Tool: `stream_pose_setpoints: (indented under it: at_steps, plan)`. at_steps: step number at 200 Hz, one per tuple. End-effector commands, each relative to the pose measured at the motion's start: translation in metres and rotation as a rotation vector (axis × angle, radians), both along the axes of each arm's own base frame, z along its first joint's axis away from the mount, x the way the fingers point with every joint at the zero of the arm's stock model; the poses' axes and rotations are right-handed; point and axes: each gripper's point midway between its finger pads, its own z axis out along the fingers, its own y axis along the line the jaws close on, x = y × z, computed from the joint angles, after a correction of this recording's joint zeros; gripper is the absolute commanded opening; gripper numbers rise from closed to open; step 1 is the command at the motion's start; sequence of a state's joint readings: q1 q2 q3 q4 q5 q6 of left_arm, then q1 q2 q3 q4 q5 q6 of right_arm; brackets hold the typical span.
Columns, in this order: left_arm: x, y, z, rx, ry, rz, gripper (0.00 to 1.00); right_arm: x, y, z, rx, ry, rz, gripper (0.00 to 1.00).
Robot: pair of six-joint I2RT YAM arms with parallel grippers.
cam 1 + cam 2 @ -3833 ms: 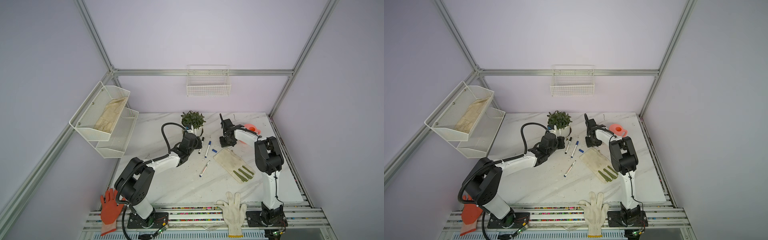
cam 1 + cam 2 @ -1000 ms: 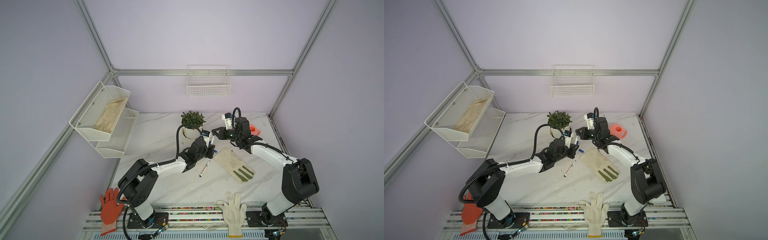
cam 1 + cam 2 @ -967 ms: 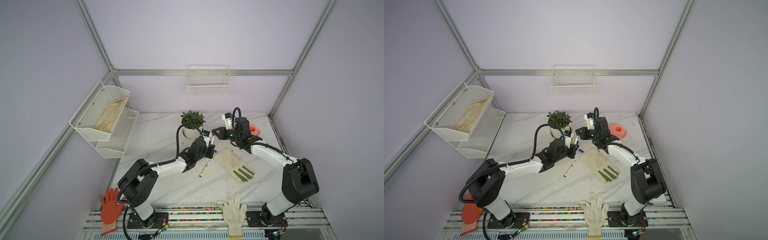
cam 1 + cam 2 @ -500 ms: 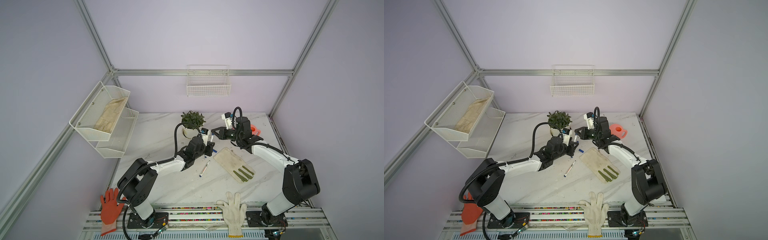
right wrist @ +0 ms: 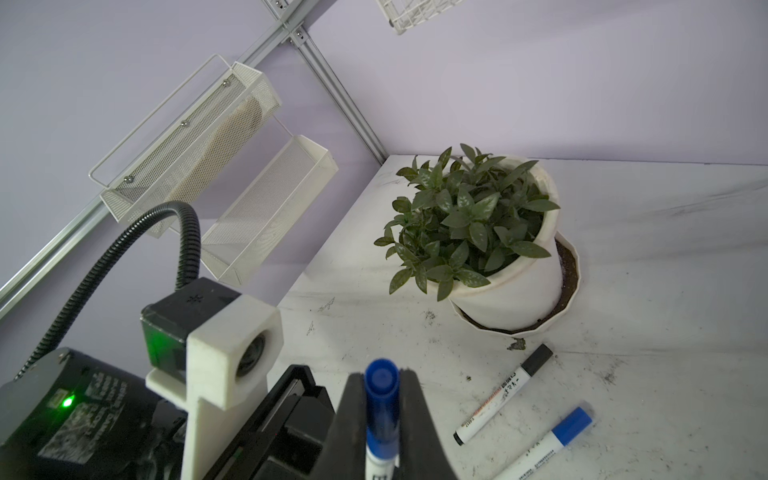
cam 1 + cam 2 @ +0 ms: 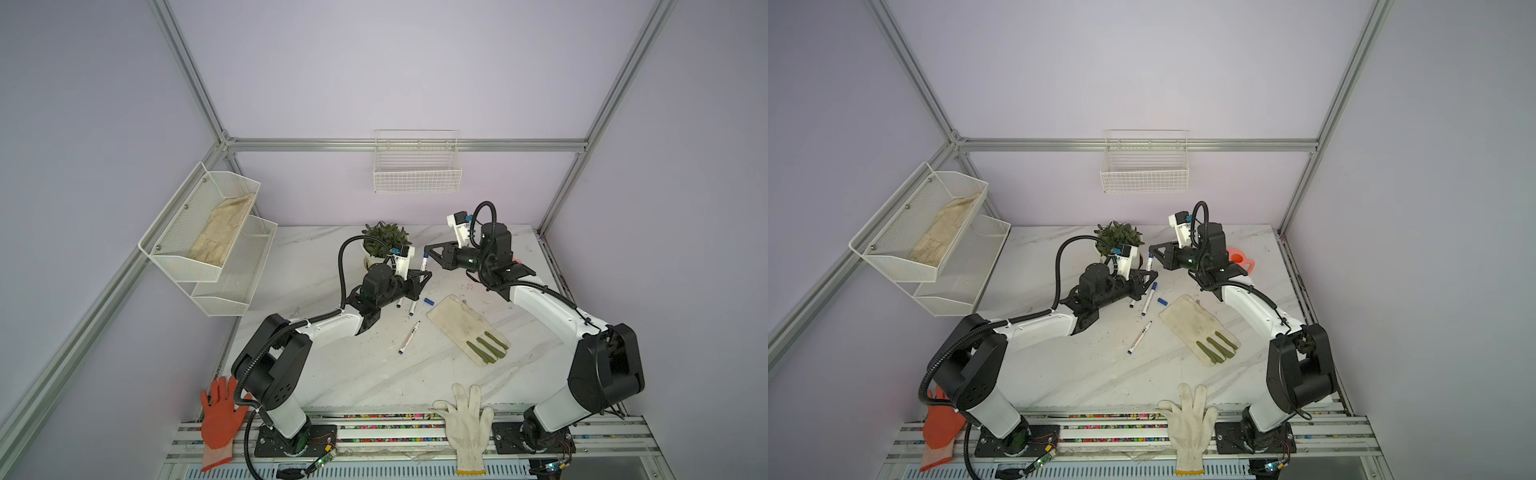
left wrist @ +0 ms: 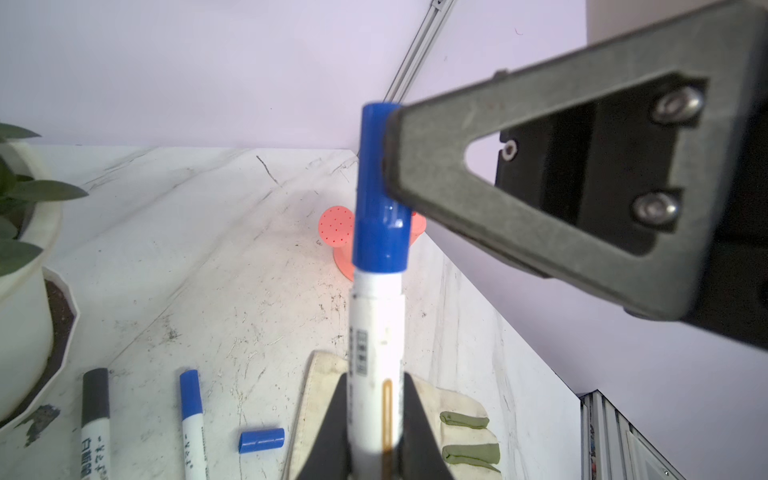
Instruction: Insert the pens into the pen caps
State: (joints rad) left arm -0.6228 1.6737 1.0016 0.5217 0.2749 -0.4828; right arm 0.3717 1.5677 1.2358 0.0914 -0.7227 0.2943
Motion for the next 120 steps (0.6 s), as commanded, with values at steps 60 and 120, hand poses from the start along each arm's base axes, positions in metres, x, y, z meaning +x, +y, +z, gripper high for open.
stream_pose_setpoints:
  at_steps: [60,120]
  plan:
    - [0.033,0.058,0.171,-0.014,-0.679,0.402,0.0,-0.092,0.016,-0.069,-0.075,0.382,0.31,0.0]
    - [0.002,0.049,0.184,-0.176,-0.718,0.299,0.0,-0.088,0.018,-0.077,-0.048,0.413,0.295,0.0]
